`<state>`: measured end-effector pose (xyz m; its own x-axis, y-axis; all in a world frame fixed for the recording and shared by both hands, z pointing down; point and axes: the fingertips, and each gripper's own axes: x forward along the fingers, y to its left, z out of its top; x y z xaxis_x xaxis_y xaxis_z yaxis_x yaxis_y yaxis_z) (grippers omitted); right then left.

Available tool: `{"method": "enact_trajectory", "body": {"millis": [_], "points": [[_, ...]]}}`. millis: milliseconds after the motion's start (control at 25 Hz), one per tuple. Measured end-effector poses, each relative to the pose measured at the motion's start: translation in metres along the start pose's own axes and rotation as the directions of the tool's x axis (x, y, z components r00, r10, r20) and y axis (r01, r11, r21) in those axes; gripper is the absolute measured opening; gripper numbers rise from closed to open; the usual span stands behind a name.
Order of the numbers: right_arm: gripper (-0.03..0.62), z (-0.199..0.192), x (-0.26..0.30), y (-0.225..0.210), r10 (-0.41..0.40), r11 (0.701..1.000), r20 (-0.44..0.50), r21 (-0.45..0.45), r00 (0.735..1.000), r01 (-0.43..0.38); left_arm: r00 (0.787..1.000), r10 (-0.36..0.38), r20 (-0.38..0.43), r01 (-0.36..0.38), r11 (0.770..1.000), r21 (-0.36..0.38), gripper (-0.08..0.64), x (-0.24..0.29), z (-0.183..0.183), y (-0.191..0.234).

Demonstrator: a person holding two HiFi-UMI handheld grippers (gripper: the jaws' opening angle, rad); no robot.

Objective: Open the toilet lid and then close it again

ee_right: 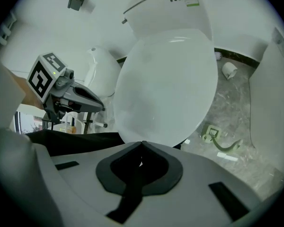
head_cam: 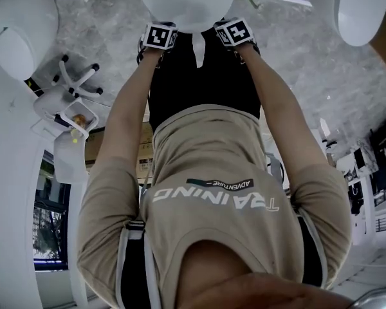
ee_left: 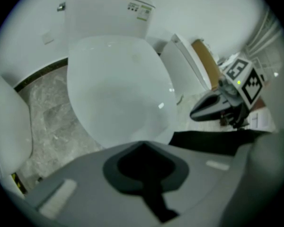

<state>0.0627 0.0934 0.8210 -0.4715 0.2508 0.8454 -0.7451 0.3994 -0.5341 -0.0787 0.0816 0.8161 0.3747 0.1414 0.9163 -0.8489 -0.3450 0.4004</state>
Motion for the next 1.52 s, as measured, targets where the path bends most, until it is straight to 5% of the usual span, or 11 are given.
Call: {"method": "enact_trajectory", "body": {"millis": [480, 880, 1160, 1360, 1520], "points": [[0.014, 0.012, -0.084, 0.006, -0.057, 0.998, 0.084, 0.017, 0.995, 0.055, 0.990, 0.084, 0.110, -0.088, 0.996, 0.031, 0.005, -0.093, 0.036, -0.017], [0.014, 0.037, -0.141, 0.034, -0.074, 0.991, 0.186, -0.098, 0.980, 0.093, 0.969, 0.081, 0.232, -0.086, 0.996, 0.013, 0.005, -0.146, 0.035, -0.032], [0.014, 0.082, -0.186, 0.061, -0.039, 0.987, 0.333, -0.134, 0.942, 0.088, 0.904, 0.107, 0.414, -0.086, 0.994, -0.068, 0.005, -0.201, 0.073, -0.026], [0.014, 0.121, -0.227, 0.082, -0.005, 0.991, 0.462, -0.119, 0.887, 0.068, 0.849, 0.099, 0.520, -0.143, 0.989, 0.046, 0.005, -0.246, 0.116, -0.040], [0.014, 0.152, -0.259, 0.098, -0.027, 0.957, 0.513, -0.236, 0.858, 0.171, 0.802, 0.058, 0.595, -0.147, 0.984, 0.102, 0.005, -0.274, 0.146, -0.055]]}}
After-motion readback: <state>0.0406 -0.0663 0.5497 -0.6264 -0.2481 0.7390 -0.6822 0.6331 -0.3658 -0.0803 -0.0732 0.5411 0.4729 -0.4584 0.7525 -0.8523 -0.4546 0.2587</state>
